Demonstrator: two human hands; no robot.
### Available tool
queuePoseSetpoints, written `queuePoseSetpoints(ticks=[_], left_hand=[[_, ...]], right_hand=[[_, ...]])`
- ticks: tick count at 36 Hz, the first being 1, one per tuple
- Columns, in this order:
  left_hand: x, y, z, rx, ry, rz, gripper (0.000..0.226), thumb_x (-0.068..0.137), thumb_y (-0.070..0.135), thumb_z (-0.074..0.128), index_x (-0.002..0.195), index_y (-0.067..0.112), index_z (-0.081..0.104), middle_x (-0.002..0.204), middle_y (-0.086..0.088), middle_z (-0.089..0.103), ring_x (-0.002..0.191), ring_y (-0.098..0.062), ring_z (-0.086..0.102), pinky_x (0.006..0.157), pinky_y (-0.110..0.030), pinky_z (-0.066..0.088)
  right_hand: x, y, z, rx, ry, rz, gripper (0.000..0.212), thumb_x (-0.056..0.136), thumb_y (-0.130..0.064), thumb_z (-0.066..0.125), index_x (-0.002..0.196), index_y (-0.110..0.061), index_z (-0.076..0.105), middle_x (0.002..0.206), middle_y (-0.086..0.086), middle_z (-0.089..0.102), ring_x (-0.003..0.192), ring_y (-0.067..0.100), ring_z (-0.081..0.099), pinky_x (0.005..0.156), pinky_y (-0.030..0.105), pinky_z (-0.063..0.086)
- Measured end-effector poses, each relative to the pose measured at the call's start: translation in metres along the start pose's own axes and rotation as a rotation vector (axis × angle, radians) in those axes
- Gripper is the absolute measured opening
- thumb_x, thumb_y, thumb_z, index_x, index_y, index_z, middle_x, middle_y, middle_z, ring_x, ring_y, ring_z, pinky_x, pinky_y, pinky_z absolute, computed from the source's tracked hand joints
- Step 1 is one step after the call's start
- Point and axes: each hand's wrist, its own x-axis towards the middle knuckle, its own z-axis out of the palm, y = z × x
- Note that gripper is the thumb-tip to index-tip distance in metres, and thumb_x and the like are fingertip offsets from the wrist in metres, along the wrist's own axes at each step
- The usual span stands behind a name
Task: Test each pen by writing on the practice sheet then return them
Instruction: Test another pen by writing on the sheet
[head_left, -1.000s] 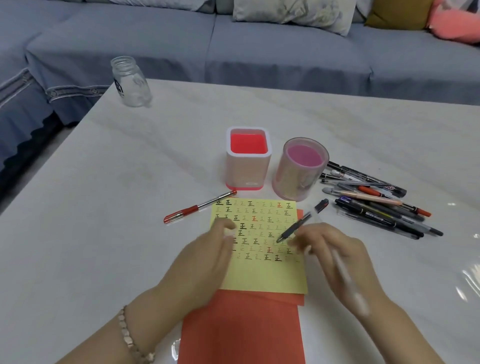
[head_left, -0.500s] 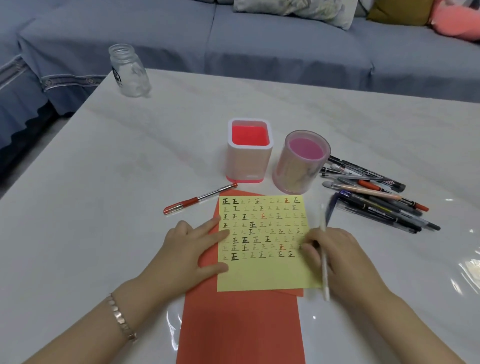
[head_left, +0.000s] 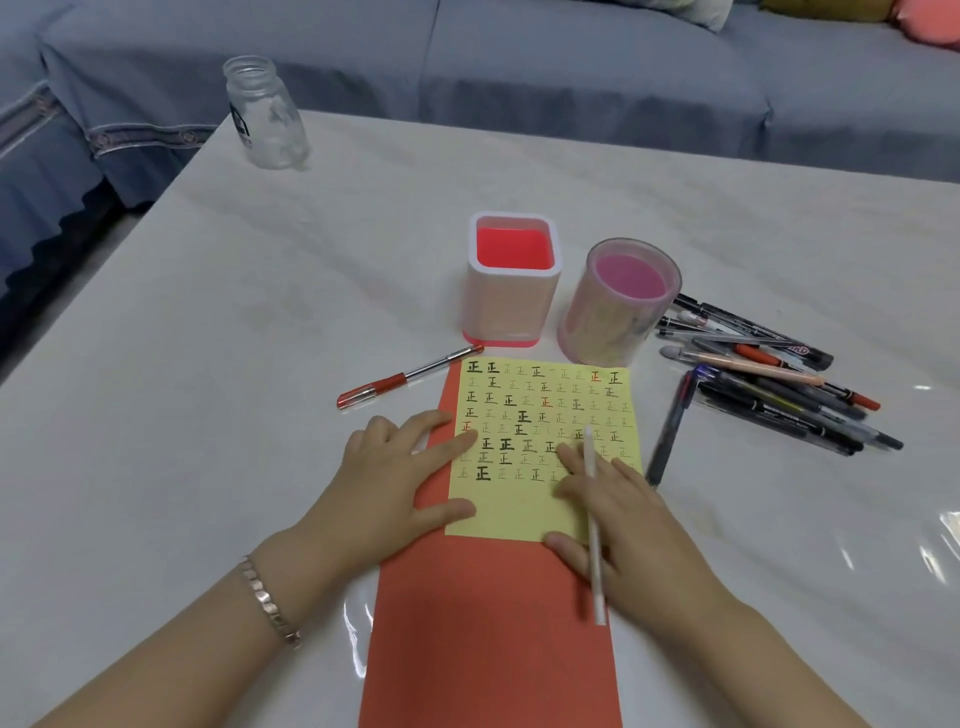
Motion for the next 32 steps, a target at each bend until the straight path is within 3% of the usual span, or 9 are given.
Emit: queuePoseSetpoints(ticks=[4, 9, 14, 17, 19, 23, 26, 29, 32], left_hand=[[-0.008, -0.002, 0.005, 0.004, 0.148, -0.037, 0.047, 0.087, 0.045, 0.037, 0.127, 0.027, 0.053, 0.128, -0.001, 0.054, 0.085, -0.021, 0.044, 0.080, -0.036, 0.034], [-0.013, -0.017, 0.005, 0.140, 0.327, -0.165, 0.048, 0.079, 0.018, 0.032, 0.114, 0.009, 0.063, 0.114, -0.016, 0.060, 0.095, -0.026, 0.041, 0.077, -0.041, 0.042], [-0.014, -0.009, -0.001, 0.108, 0.325, -0.101, 0.046, 0.083, 0.025, 0.038, 0.119, 0.007, 0.059, 0.122, -0.015, 0.058, 0.111, -0.024, 0.040, 0.093, -0.036, 0.024], [-0.015, 0.004, -0.001, 0.005, 0.217, 0.044, 0.054, 0.085, 0.039, 0.042, 0.129, 0.010, 0.051, 0.135, -0.006, 0.051, 0.126, -0.020, 0.034, 0.103, -0.032, 0.020], [-0.016, 0.009, 0.004, -0.020, 0.133, 0.099, 0.061, 0.083, 0.048, 0.044, 0.134, 0.014, 0.048, 0.141, 0.000, 0.044, 0.132, -0.016, 0.028, 0.107, -0.031, 0.016], [-0.016, 0.011, 0.018, 0.007, 0.063, 0.111, 0.066, 0.080, 0.058, 0.044, 0.135, 0.022, 0.044, 0.142, 0.002, 0.044, 0.135, -0.014, 0.024, 0.108, -0.036, 0.015], [-0.017, 0.010, 0.021, 0.016, 0.078, 0.107, 0.065, 0.079, 0.060, 0.042, 0.132, 0.023, 0.050, 0.141, 0.003, 0.046, 0.135, -0.013, 0.025, 0.107, -0.038, 0.016], [-0.017, 0.010, 0.023, 0.015, 0.106, 0.114, 0.066, 0.078, 0.061, 0.043, 0.131, 0.023, 0.052, 0.141, 0.004, 0.046, 0.135, -0.013, 0.027, 0.107, -0.040, 0.018], [-0.017, 0.009, 0.025, 0.009, 0.126, 0.116, 0.068, 0.077, 0.063, 0.043, 0.130, 0.021, 0.053, 0.141, 0.005, 0.046, 0.136, -0.013, 0.027, 0.108, -0.040, 0.018]], right_hand=[[-0.002, 0.002, 0.002, 0.072, 0.024, -0.017, 0.044, 0.082, -0.070, 0.033, 0.107, -0.036, 0.046, 0.145, -0.019, 0.025, 0.132, -0.018, 0.005, 0.112, 0.014, 0.001], [-0.004, 0.005, 0.003, 0.085, 0.069, -0.049, 0.035, 0.083, -0.063, 0.042, 0.105, -0.036, 0.046, 0.142, -0.015, 0.035, 0.135, -0.012, 0.015, 0.113, 0.025, 0.013], [-0.004, 0.004, -0.002, 0.105, 0.058, -0.044, 0.034, 0.084, -0.063, 0.042, 0.106, -0.037, 0.047, 0.141, -0.016, 0.036, 0.134, -0.016, 0.014, 0.112, 0.023, 0.013], [-0.002, -0.004, -0.007, 0.184, 0.103, -0.015, 0.042, 0.086, -0.069, 0.029, 0.110, -0.040, 0.047, 0.132, -0.017, 0.046, 0.127, -0.006, 0.033, 0.108, 0.028, 0.025], [-0.002, -0.014, -0.011, 0.308, 0.229, 0.055, 0.045, 0.087, -0.068, 0.026, 0.109, -0.039, 0.054, 0.116, -0.015, 0.059, 0.114, 0.007, 0.051, 0.097, 0.028, 0.039], [0.004, -0.033, -0.015, 0.674, 0.439, 0.189, 0.053, 0.083, -0.075, 0.023, 0.108, -0.042, 0.055, 0.088, -0.009, 0.067, 0.092, 0.004, 0.062, 0.082, 0.008, 0.041], [0.013, -0.047, -0.016, 0.890, 0.497, 0.273, 0.054, 0.078, -0.078, 0.031, 0.100, -0.040, 0.061, 0.086, -0.001, 0.070, 0.085, 0.011, 0.067, 0.077, 0.016, 0.050], [0.022, -0.063, -0.015, 1.063, 0.494, 0.365, 0.039, 0.085, -0.060, 0.048, 0.088, -0.027, 0.068, 0.082, 0.004, 0.072, 0.077, 0.018, 0.069, 0.070, 0.023, 0.055], [0.033, -0.077, -0.011, 1.142, 0.534, 0.441, 0.029, 0.083, -0.036, 0.057, 0.073, -0.010, 0.063, 0.059, 0.007, 0.066, 0.056, 0.019, 0.063, 0.055, 0.023, 0.052]])
